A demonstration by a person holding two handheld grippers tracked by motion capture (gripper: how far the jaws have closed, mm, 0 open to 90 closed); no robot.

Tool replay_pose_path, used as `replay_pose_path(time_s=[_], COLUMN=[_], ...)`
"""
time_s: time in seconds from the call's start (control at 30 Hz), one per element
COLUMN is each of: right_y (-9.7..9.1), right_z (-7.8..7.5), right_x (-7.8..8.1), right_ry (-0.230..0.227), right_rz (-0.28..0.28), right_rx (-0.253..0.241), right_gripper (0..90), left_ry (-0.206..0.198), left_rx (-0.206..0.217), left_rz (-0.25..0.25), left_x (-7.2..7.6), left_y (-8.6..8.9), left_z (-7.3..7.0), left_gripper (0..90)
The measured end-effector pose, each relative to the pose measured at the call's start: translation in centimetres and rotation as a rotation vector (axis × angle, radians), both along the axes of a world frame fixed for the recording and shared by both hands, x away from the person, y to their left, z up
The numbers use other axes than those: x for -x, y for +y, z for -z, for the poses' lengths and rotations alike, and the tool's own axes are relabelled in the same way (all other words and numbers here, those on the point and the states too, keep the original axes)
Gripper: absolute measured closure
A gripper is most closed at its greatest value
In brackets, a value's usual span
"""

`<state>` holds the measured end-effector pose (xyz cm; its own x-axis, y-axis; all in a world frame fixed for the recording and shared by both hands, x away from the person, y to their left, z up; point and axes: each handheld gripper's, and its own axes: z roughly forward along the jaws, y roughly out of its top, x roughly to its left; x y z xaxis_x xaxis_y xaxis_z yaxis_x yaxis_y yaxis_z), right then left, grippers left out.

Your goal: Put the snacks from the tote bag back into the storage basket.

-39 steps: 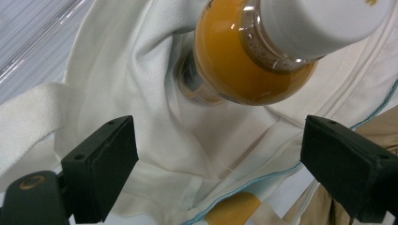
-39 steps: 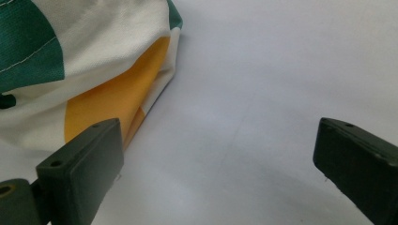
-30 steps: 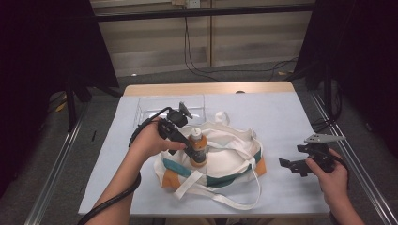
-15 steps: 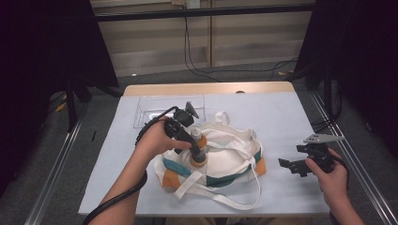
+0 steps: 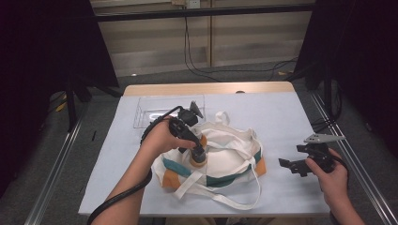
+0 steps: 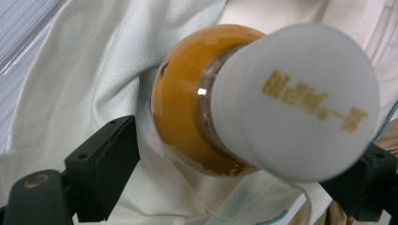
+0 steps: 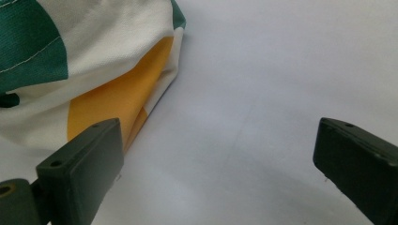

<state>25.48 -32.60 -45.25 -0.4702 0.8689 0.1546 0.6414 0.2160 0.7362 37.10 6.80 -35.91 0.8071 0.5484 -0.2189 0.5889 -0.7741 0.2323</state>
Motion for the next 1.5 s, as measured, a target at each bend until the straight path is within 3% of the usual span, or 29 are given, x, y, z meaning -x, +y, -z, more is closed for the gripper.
replay_pose_path(time_s=[0.2, 0.3, 0.73, 0.97, 1.5], right_y=[0.0, 0.0, 0.0, 0.1, 0.2], right_z=[0.0, 0.0, 0.0, 0.0, 0.0], right_x=[0.0, 0.0, 0.0, 0.0, 0.0], right_ry=[-0.001, 0.002, 0.001, 0.004, 0.001], right_rz=[-0.001, -0.001, -0.002, -0.007, -0.008], right_rx=[-0.001, -0.002, -0.001, 0.003, 0.005], right_gripper=[1.9, 2.0, 1.9, 1.9, 1.9], left_ry=[0.002, 0.003, 0.002, 0.014, -0.003], left_rx=[-0.002, -0.014, -0.026, -0.037, -0.076], left_rz=[-0.013, 0.012, -0.002, 0.016, 0.032], left_x=[-0.2, -0.4, -0.4, -0.6, -0.4], left_y=[-0.3, -0.4, -1.0, -1.2, -1.9], left_z=[0.3, 0.3, 0.7, 0.7, 0.5], left_gripper=[14.3, 15.2, 21.4, 25.5, 29.4])
